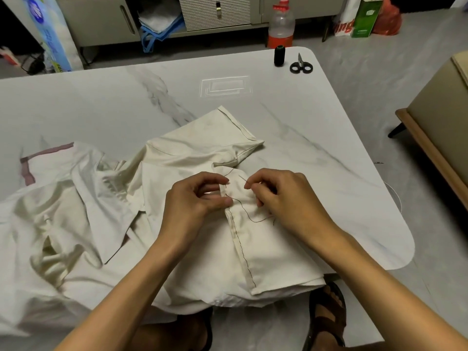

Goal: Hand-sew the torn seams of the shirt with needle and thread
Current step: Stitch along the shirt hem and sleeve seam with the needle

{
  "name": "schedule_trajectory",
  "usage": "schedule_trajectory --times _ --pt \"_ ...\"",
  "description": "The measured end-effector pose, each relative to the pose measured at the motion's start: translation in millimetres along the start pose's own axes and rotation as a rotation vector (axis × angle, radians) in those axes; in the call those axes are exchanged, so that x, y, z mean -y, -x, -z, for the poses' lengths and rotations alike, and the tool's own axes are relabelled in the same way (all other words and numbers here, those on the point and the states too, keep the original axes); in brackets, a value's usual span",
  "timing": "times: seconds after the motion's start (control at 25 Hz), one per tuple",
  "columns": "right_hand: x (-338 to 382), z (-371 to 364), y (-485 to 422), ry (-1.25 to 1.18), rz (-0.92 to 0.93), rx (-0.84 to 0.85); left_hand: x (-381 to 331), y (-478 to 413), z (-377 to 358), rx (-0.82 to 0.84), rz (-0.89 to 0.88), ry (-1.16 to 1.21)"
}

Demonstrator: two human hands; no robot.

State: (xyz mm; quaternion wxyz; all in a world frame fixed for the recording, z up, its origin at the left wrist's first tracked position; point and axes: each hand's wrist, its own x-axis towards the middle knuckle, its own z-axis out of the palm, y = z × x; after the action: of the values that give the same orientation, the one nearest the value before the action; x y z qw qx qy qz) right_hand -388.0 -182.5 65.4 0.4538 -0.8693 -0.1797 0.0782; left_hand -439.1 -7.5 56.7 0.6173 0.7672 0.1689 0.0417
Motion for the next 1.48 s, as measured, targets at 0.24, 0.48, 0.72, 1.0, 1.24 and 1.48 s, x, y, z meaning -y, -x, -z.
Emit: schedule_trajectory --times 0.24,0.48,0.72,1.0,1.24,1.48 --pt "1 -10 -3 0.115 0.121 0.085 1 -4 4 0.056 -0.01 0.044" --pt "2 -12 -2 0.088 0.143 0.081 1 -3 6 0.064 -0.012 0.05" --pt "1 -11 -3 0.113 0.121 0.111 1 -4 7 0.064 -0.009 0.052" --pt "0 -12 -4 0.123 0.128 0.1 1 -4 6 0.079 0.004 0.051" --pt "0 -11 -3 0.101 0.12 0.087 0 -4 6 0.081 0.022 0.054" --pt "2 -11 -2 0.098 0.127 0.089 -1 -4 6 0.085 0.018 0.044"
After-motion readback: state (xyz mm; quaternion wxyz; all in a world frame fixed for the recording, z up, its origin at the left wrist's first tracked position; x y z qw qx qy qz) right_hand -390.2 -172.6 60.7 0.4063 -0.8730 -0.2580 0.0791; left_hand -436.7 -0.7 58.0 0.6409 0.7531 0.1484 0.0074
